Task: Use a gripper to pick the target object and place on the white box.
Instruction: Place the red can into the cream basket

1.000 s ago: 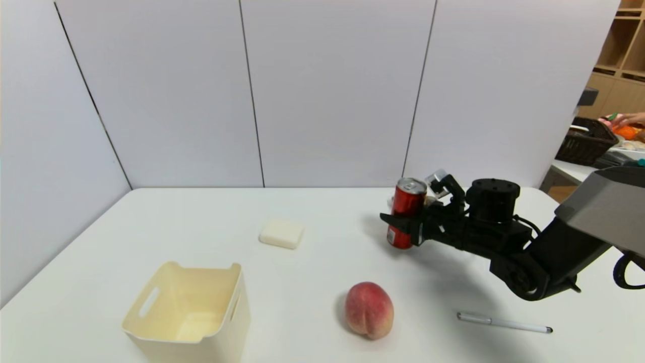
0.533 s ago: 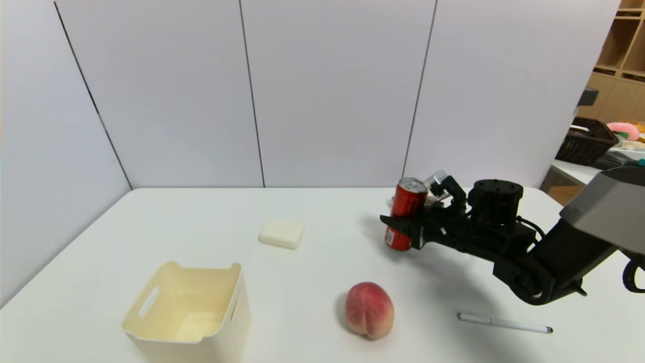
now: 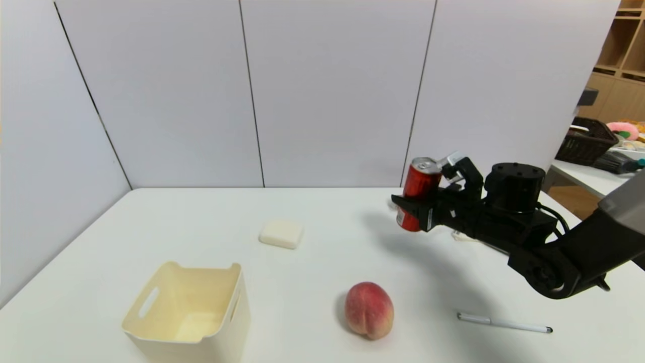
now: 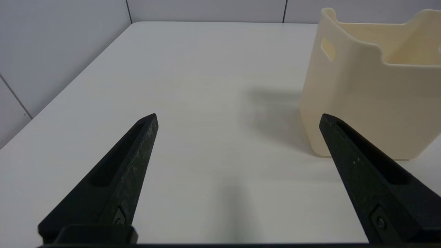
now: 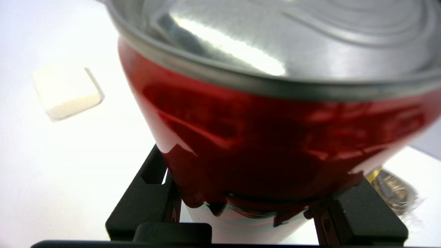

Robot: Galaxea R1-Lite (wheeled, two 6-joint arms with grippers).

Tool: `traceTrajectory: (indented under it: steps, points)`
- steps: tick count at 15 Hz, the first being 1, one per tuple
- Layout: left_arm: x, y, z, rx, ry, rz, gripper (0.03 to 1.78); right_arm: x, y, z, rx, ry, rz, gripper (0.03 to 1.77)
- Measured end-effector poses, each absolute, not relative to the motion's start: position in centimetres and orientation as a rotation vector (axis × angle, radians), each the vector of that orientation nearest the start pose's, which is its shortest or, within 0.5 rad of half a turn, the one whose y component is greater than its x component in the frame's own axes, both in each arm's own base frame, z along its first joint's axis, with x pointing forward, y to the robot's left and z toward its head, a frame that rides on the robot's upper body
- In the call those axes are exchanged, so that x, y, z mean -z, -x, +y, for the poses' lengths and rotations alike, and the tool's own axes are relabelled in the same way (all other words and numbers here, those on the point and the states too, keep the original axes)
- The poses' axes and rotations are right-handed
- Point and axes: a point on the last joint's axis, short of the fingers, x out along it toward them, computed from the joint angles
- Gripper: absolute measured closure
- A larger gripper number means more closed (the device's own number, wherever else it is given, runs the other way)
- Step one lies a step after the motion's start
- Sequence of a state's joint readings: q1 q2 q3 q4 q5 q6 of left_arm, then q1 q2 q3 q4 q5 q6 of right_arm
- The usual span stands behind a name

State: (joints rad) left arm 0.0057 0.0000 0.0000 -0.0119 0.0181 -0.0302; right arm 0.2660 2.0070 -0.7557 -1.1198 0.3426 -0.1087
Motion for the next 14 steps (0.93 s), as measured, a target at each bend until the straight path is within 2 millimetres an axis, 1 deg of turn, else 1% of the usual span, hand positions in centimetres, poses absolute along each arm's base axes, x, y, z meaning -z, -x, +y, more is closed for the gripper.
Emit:
traceTrajectory:
  steps: [1, 3, 6, 8, 11, 14]
  points:
    - [-7.7, 2.3, 0.0, -0.023, 0.030, -0.012, 0.12, -12.4, -33.9, 10.2, -0.625, 0.096, 0.090, 0.82]
    - [-7.7, 2.3, 0.0, -0.024, 0.031, -0.012, 0.12, -14.5, -33.8, 11.5, -0.683, 0.075, 0.035, 0.82]
    - [-7.7, 2.3, 0.0, -0.023, 0.030, -0.012, 0.12, -17.7, -33.4, 14.9, -0.789, 0.014, -0.062, 0.82]
    - [-7.7, 2.3, 0.0, -0.024, 0.030, -0.012, 0.12, -19.2, -32.8, 17.0, -0.884, -0.004, -0.103, 0.82]
    - [-7.7, 2.3, 0.0, -0.023, 0.030, -0.012, 0.12, -20.5, -31.8, 19.8, -1.034, -0.005, -0.122, 0.82]
    - [-7.7, 2.3, 0.0, -0.024, 0.030, -0.012, 0.12, -21.2, -30.2, 22.7, -1.161, -0.010, -0.116, 0.82]
